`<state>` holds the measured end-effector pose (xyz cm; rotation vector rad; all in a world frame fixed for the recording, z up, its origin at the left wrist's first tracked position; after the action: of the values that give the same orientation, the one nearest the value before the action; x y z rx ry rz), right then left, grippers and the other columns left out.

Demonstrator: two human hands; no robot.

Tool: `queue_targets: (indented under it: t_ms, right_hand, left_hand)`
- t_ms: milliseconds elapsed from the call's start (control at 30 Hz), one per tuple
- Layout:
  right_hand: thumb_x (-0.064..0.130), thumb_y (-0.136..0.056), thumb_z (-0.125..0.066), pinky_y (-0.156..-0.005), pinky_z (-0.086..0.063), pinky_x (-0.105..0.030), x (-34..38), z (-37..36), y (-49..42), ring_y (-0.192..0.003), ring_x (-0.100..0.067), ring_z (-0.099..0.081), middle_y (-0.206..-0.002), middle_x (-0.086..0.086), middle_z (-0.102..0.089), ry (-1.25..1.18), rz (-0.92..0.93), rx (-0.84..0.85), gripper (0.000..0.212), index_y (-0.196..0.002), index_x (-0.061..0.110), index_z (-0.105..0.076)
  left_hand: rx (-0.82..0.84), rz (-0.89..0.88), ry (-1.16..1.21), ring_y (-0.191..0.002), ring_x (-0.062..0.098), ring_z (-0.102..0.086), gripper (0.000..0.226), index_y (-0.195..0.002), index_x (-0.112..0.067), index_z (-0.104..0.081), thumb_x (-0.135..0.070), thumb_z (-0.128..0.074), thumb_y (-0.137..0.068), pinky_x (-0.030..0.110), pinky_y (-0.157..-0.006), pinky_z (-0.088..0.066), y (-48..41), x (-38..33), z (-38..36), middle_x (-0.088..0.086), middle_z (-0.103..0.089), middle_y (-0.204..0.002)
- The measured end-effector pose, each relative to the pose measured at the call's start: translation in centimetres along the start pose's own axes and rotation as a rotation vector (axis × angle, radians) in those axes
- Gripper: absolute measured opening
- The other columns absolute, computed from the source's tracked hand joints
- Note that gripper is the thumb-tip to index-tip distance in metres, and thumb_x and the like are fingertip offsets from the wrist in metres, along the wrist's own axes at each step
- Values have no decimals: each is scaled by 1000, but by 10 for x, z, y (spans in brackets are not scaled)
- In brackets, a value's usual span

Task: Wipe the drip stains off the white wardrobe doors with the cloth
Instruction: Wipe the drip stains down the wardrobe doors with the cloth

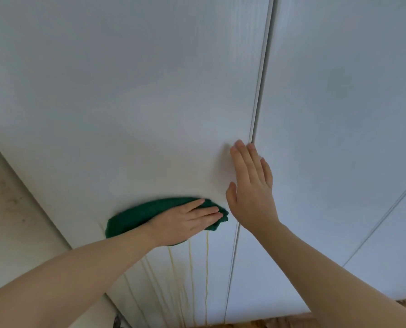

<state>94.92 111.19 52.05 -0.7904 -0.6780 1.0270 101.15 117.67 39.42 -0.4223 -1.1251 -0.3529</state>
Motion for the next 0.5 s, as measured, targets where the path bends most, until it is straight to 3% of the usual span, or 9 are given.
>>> queue_targets:
  t_ms: [100,233,267,400,500]
  right_hand:
    - [5,-77,-38,-114,-10,-38,-1,-5,9,-139,-25,-21,-148,-11,-34,0,28,30,66,-141,8,-25]
    - [5,-80,-34,-114,-11,-40,-4,-6,9,-140,-24,-21,-148,-10,-33,-34,34,6,63,-142,7,-25]
    - [5,-80,-34,-114,-12,-41,-5,-7,10,-140,-25,-21,-148,-10,-32,-45,34,-6,63,-141,7,-25]
    - [1,-78,-34,-115,-15,-43,-7,-21,25,-140,-26,-21,-150,-8,-28,-5,61,-19,65,-142,5,-26]
    - [3,-79,-36,-115,-15,-45,-9,-28,35,-144,-24,-14,-150,-8,-26,34,91,-20,64,-142,6,-26]
  left_hand:
    - [-204,342,75,-126,21,-41,36,-130,-8,-47,-7,-32,-98,47,-114,-13,15,73,25,0,-53,-135]
    - [-352,591,17,-131,25,-39,40,-132,-10,-48,-9,-43,-93,48,-113,-19,6,108,41,4,-43,-142]
    - [-320,558,-5,-135,26,-32,42,-134,-11,-45,-11,-42,-91,47,-116,-15,-2,89,34,5,-40,-143]
    - [-63,63,26,-134,20,-28,47,-136,-12,-38,-26,-43,-91,47,-118,3,-6,-23,-7,-4,-34,-144]
    - [-71,120,48,-133,17,-31,40,-138,-12,-35,-17,-32,-98,47,-118,-2,4,-6,-2,-8,-40,-144]
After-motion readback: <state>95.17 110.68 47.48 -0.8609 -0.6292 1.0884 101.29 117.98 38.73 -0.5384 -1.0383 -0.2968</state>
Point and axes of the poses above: each hand's wrist, its own y-axis away from the middle knuckle, its own z-axis out of the back of the hand, x = y × z, the point moved 10 cm from there along -y, towards the middle knuckle
